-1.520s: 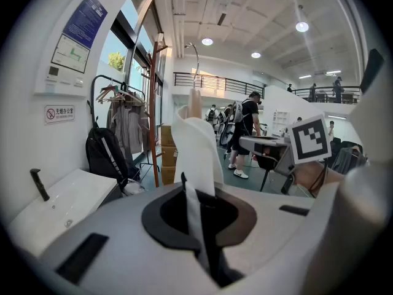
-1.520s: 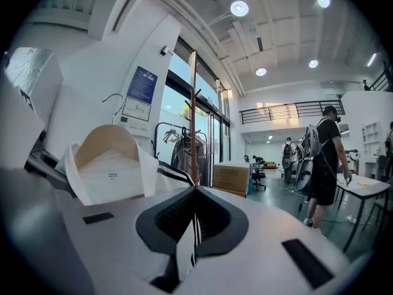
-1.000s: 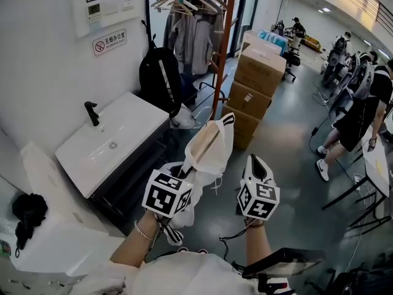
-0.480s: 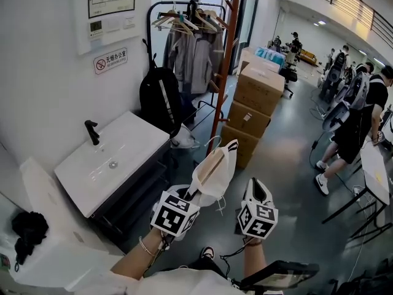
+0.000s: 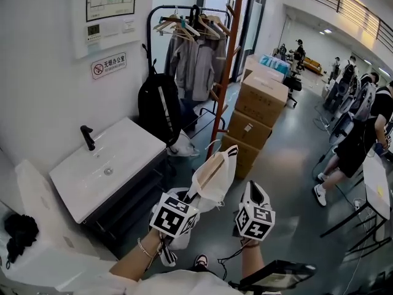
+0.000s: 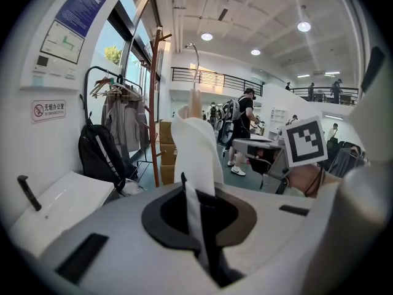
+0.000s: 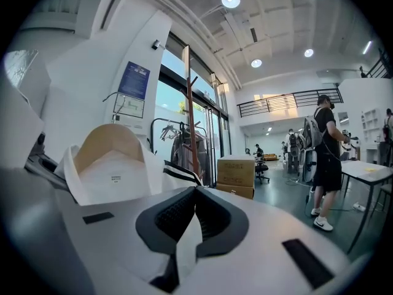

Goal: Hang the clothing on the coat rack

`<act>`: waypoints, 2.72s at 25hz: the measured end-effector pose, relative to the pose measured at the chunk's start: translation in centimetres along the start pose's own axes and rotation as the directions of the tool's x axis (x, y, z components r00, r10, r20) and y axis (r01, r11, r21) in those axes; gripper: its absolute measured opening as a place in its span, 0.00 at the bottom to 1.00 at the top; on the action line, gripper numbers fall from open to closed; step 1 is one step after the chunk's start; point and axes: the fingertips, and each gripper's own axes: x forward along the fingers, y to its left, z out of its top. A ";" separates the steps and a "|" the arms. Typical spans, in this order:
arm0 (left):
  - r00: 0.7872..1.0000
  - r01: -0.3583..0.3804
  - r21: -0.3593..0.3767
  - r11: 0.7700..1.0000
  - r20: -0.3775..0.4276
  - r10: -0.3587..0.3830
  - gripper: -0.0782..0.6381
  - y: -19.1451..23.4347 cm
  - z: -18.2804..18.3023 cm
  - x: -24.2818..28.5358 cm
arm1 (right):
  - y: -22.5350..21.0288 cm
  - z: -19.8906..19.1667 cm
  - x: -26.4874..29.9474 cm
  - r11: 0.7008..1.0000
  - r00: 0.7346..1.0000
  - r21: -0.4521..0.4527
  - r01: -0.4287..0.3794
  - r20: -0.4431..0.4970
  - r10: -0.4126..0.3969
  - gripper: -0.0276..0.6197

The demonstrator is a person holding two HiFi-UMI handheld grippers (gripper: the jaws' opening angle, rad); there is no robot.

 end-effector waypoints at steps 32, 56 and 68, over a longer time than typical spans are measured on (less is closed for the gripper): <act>0.995 -0.088 0.018 0.996 -0.054 0.089 0.13 -1.2 10.6 16.4 | -15.3 0.6 15.4 0.994 0.996 0.088 -0.072 -0.039 0.076 0.08; 0.998 -0.007 0.009 1.000 0.059 0.007 0.13 3.1 20.1 28.5 | -20.3 6.2 28.8 0.998 0.998 -0.017 -0.063 0.011 0.063 0.08; 0.996 0.009 -0.016 1.000 0.090 -0.007 0.13 6.6 24.0 34.0 | -21.9 8.8 36.4 0.996 0.999 -0.076 -0.043 0.020 0.045 0.08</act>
